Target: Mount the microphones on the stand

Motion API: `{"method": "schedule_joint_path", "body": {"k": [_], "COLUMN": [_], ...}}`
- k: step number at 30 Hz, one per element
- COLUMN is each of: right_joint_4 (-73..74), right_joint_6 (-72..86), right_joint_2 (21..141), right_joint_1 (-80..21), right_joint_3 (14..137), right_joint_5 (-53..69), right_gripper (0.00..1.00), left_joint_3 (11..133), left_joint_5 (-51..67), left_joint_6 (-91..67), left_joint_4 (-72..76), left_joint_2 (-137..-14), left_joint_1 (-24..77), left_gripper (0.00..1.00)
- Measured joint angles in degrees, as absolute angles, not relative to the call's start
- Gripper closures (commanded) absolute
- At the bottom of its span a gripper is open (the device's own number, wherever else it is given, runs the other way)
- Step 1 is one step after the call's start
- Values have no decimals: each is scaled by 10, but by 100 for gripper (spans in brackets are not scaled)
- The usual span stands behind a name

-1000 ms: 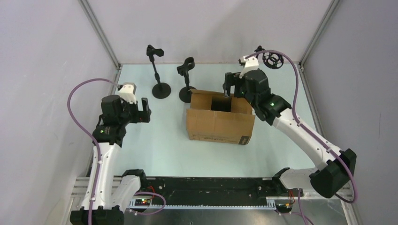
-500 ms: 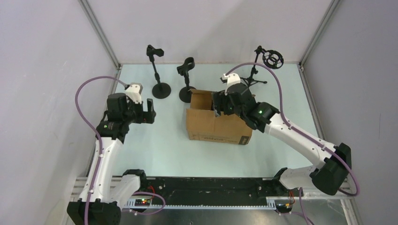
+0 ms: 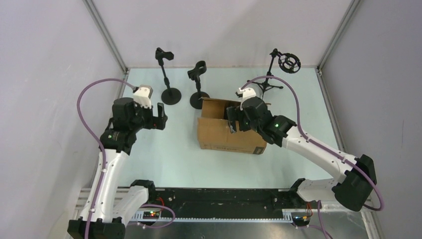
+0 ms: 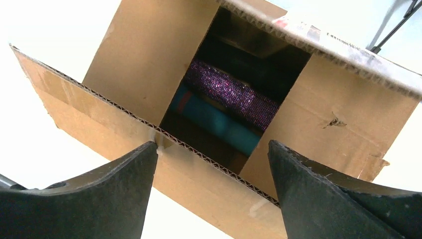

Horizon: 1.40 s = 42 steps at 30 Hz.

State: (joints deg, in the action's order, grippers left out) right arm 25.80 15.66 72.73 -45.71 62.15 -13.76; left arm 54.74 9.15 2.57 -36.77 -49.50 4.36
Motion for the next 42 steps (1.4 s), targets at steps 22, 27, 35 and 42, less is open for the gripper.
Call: {"method": "schedule_joint_path", "body": {"k": [22, 27, 35, 42], "right_joint_4": [271, 252, 173, 136], "right_joint_6": [262, 297, 366, 449], "right_joint_2": [559, 557, 546, 492], "right_joint_1": [-578, -593, -588, -584], "right_joint_3": [528, 473, 421, 380], "right_joint_5": [-105, -96, -132, -185], "right_gripper": [20, 19, 17, 21], "left_joint_3": [647, 686, 746, 750], "left_joint_5": [56, 51, 23, -45], "left_joint_6": [14, 14, 9, -1], "left_joint_4": [-367, -368, -348, -307], "left_joint_2": [-596, -620, -688, -800], "left_joint_1": [124, 164, 272, 348], "left_gripper": [2, 2, 2, 2]}}
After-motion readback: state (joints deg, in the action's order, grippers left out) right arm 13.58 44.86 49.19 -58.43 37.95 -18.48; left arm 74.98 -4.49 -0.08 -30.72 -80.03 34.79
